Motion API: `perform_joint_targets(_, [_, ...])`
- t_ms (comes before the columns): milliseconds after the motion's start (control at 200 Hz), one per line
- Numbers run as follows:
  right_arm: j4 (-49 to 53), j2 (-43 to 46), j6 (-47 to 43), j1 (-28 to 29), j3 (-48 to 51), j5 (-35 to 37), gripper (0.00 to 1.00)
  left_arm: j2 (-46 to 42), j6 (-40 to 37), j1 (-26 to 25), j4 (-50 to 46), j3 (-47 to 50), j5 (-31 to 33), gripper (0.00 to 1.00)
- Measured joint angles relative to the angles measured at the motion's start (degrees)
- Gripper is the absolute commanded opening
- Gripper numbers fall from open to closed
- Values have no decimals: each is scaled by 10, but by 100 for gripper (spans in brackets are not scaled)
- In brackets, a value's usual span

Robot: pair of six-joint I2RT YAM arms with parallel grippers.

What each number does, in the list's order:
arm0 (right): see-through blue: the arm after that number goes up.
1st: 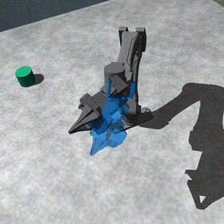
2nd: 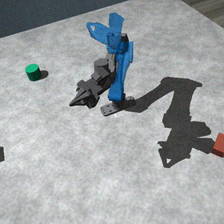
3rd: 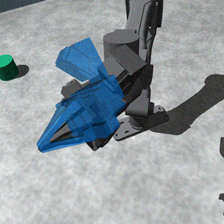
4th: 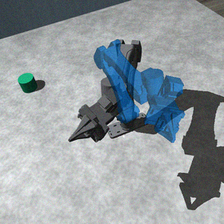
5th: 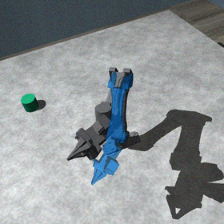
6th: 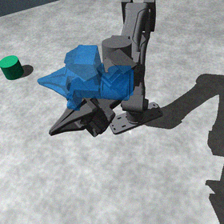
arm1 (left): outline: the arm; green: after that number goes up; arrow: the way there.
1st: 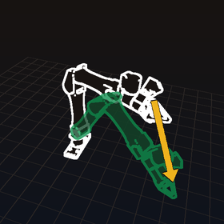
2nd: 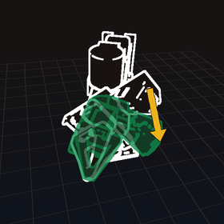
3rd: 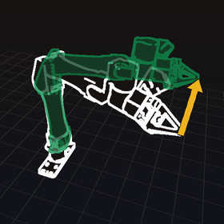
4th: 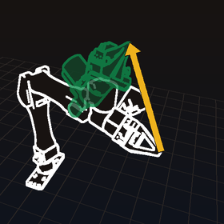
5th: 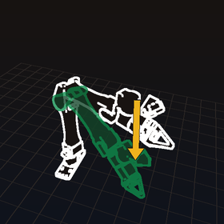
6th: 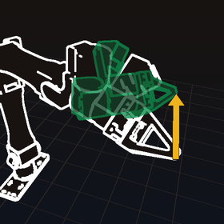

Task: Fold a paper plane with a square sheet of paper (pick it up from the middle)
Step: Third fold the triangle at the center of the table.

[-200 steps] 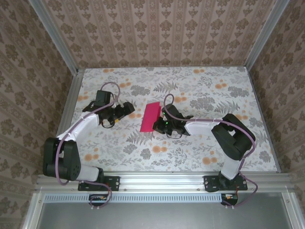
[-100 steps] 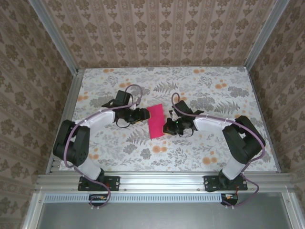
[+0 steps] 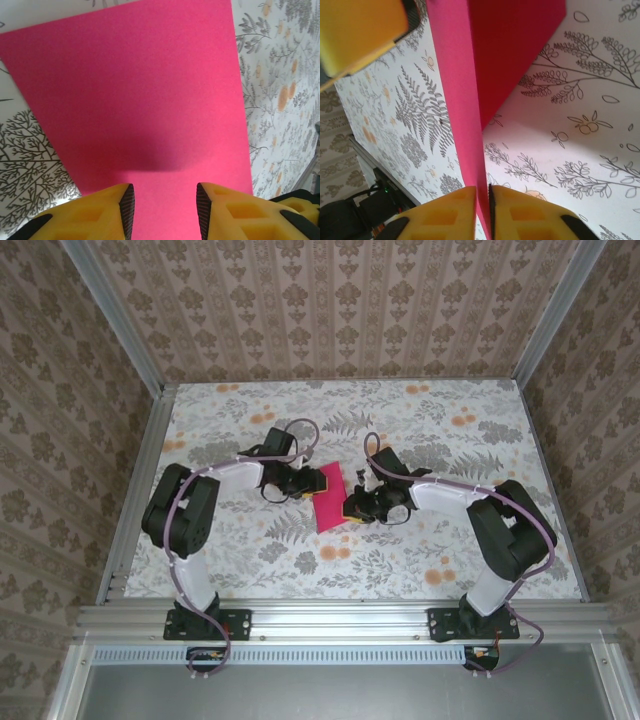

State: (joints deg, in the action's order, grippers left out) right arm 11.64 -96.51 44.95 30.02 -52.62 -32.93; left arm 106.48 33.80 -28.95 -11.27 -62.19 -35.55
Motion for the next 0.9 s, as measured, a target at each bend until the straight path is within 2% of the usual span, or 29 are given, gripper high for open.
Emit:
perform_joint_targets(110, [-28, 0, 24, 0, 14, 10, 26, 8, 0, 0, 0, 0, 3, 40])
perform_joint_targets(285, [-64, 12, 72, 0, 56, 26, 25, 12, 0, 0, 0, 0, 8, 40])
perform_joint_targets(595, [-107, 38, 125, 2, 85, 47, 10, 30, 0, 0, 0, -1, 8, 39])
perform_joint_targets(900, [-119, 39, 139, 5, 84, 59, 6, 34, 0, 0, -1, -6, 8, 39])
